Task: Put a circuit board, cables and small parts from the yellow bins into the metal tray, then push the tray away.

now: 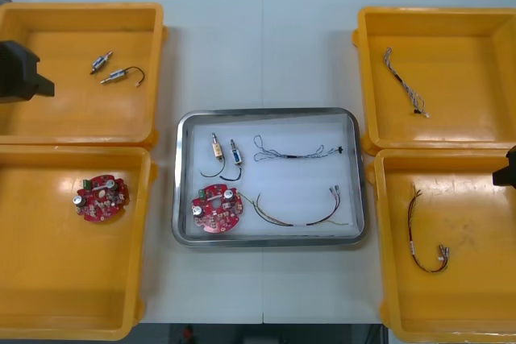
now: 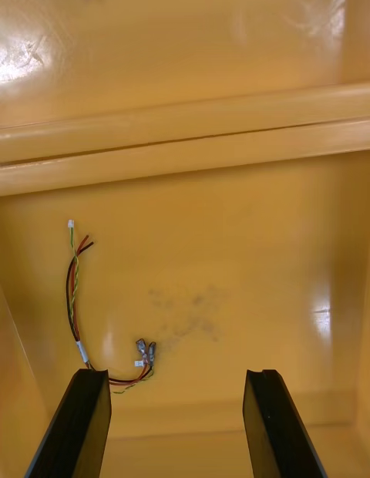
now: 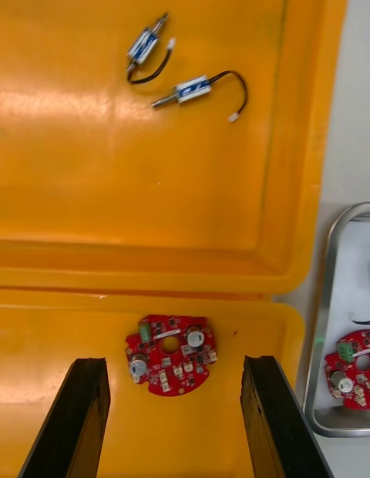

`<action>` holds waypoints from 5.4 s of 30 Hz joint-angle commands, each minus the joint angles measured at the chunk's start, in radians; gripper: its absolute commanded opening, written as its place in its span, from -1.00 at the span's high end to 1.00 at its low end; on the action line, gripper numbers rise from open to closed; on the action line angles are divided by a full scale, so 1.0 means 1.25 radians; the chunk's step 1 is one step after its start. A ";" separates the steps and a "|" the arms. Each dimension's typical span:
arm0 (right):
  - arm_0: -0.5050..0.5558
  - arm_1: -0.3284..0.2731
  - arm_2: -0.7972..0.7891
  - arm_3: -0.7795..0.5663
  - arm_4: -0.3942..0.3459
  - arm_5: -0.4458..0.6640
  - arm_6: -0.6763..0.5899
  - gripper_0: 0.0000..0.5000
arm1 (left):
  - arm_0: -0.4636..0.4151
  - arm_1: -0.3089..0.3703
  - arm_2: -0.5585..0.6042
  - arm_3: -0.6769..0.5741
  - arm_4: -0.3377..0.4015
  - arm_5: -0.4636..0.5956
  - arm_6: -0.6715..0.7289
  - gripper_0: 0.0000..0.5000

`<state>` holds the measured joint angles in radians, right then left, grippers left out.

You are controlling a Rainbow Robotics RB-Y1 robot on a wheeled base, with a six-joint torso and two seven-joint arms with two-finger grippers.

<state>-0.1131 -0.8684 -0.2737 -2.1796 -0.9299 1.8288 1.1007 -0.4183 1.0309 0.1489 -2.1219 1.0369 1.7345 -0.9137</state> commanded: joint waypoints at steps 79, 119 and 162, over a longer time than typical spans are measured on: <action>-0.548 0.297 1.192 0.108 0.371 -0.189 0.382 -1.00 | 0.394 -0.095 0.229 -0.205 -0.088 -0.001 -0.078 -1.00; -0.613 0.273 1.225 0.151 0.546 -0.281 0.455 1.00 | 0.395 -0.096 0.229 -0.205 -0.087 -0.001 -0.077 -1.00; -0.858 0.297 1.225 0.510 0.496 -0.491 0.461 1.00 | 0.395 -0.096 0.229 -0.205 -0.087 -0.001 -0.077 -1.00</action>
<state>-1.1231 -0.5123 1.2484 -1.5738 -0.3043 1.2500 1.6363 0.0517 0.9249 0.4019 -2.3503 0.9209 1.7254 -0.9370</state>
